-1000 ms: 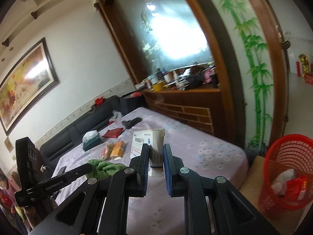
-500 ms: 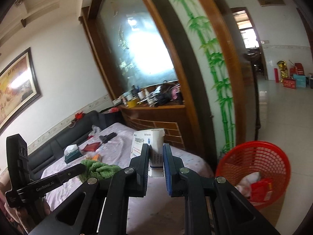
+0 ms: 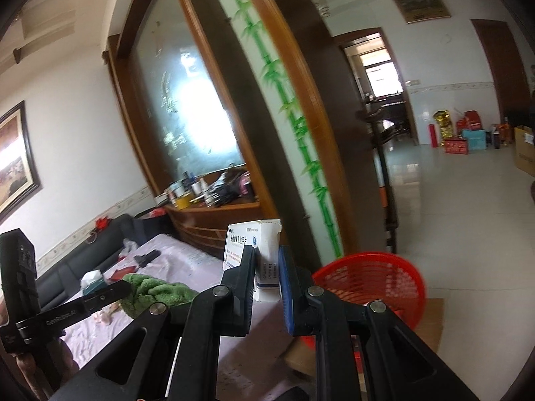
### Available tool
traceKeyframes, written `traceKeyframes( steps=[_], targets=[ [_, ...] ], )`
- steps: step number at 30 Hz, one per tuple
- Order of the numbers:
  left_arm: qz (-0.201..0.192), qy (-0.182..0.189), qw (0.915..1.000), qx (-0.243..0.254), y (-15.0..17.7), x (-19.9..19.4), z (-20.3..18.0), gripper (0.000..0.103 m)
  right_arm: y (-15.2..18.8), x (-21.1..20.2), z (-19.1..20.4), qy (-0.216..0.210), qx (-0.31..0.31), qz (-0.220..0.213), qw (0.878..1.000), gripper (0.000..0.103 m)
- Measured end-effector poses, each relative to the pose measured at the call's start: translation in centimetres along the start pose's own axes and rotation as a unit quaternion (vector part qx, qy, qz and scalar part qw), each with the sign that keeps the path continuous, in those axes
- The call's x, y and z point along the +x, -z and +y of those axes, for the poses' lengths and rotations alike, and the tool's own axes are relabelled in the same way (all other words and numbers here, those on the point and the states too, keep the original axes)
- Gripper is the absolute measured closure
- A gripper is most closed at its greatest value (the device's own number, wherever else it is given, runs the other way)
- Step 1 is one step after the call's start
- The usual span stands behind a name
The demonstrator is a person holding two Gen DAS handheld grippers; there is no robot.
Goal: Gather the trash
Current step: 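Carry the green towel and white medicine box to the red basket and release both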
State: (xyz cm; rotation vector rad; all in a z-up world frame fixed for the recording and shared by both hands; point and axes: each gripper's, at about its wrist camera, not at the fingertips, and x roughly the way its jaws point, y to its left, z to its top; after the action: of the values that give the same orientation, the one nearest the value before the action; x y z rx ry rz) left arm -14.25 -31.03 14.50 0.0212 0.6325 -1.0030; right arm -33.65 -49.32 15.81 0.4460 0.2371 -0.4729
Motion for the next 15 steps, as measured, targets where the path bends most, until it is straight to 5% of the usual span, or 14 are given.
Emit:
traceKeyframes(
  steps=[15],
  targets=[
    [0.047,0.054,0.9972,0.022,-0.7,6.9,-3.7,0.089,-0.7,-0.8,-5.0,0.066,0.028,-0.007,0.997,0.088]
  ],
)
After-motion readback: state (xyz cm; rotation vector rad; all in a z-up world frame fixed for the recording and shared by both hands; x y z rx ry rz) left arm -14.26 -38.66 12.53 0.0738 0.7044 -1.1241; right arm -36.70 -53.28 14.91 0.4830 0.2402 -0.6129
